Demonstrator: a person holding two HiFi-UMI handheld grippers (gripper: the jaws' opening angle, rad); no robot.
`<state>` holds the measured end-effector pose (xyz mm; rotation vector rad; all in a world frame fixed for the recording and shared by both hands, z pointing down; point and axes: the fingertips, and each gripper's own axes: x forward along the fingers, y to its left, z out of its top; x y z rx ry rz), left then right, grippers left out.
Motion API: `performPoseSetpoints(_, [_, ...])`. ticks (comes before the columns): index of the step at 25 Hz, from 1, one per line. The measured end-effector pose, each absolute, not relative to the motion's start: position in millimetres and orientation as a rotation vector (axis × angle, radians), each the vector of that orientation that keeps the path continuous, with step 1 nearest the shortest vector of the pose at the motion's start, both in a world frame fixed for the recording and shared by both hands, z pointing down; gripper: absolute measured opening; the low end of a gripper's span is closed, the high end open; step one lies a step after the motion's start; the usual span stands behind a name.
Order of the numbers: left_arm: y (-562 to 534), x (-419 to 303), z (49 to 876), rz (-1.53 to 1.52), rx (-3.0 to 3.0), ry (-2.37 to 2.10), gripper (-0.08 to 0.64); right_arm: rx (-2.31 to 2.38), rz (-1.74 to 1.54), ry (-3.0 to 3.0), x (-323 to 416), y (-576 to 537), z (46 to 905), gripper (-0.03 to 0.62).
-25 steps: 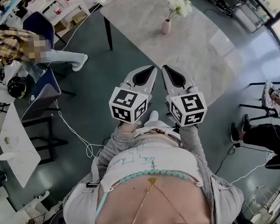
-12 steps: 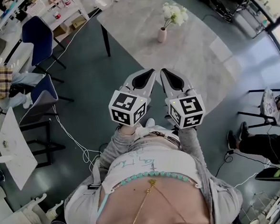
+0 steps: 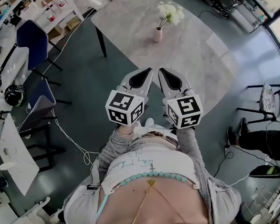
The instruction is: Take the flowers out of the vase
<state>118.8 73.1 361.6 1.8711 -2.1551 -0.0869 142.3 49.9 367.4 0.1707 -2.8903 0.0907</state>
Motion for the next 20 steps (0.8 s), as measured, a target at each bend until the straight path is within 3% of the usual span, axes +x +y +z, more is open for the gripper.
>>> performPoseSetpoints(20, [32, 21, 370, -0.065, 2.02, -1.965, 0.0, 0.377, 0.116, -2.849, 45, 14, 373, 0.028])
